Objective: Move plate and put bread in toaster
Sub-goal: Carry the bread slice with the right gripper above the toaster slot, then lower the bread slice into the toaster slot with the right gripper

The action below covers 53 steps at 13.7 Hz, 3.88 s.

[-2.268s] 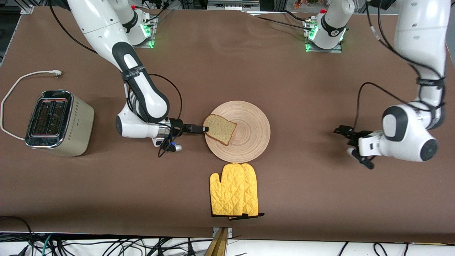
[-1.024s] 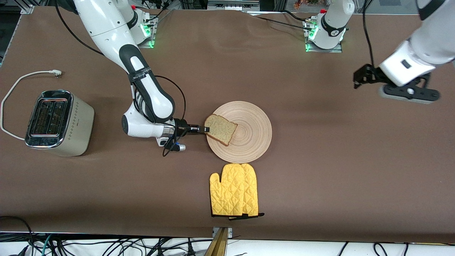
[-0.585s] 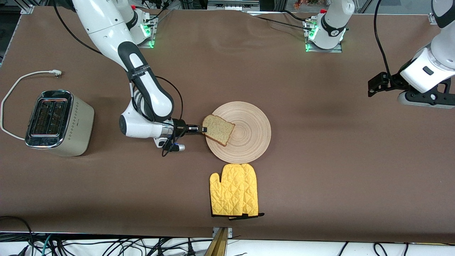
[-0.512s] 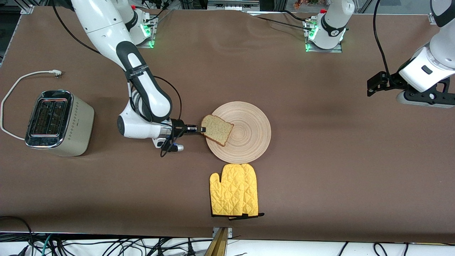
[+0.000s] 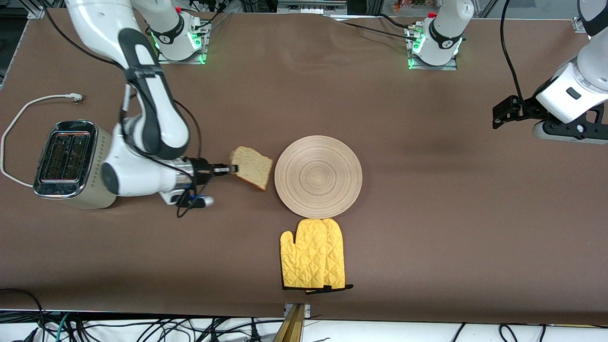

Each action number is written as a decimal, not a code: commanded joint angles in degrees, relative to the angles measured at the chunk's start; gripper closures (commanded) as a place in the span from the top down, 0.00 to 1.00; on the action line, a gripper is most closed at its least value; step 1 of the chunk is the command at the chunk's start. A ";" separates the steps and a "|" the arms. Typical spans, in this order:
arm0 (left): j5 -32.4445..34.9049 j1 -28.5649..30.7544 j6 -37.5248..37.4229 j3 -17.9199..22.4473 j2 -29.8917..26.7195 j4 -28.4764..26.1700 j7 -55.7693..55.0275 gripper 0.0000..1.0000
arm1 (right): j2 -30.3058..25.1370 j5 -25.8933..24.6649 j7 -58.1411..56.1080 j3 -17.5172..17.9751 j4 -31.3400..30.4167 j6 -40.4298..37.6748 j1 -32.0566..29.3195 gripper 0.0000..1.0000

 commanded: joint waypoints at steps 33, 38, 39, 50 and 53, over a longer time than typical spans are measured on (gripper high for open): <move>0.92 -0.61 -0.70 -0.32 -0.39 0.64 -0.42 1.00 | 1.67 -27.20 -32.95 -34.47 4.13 -4.00 -3.50 0.00; 1.00 -0.08 -0.61 -0.15 -0.30 0.64 0.37 1.00 | 2.47 -27.10 -30.92 -33.24 4.13 -1.54 -3.49 0.00; 1.09 -0.08 -0.70 -0.15 -0.30 0.73 0.37 1.00 | 2.64 -27.10 -30.92 -33.24 4.21 -0.75 -3.49 0.00; 1.97 -1.13 -1.40 -2.26 -0.13 1.87 -0.60 1.00 | 3.17 -27.02 -31.45 -33.06 9.84 2.51 -5.60 0.00; 1.97 -1.13 -1.40 -2.26 -0.12 1.87 -0.60 1.00 | 3.78 -27.02 -29.52 -31.57 9.75 2.51 -5.52 0.00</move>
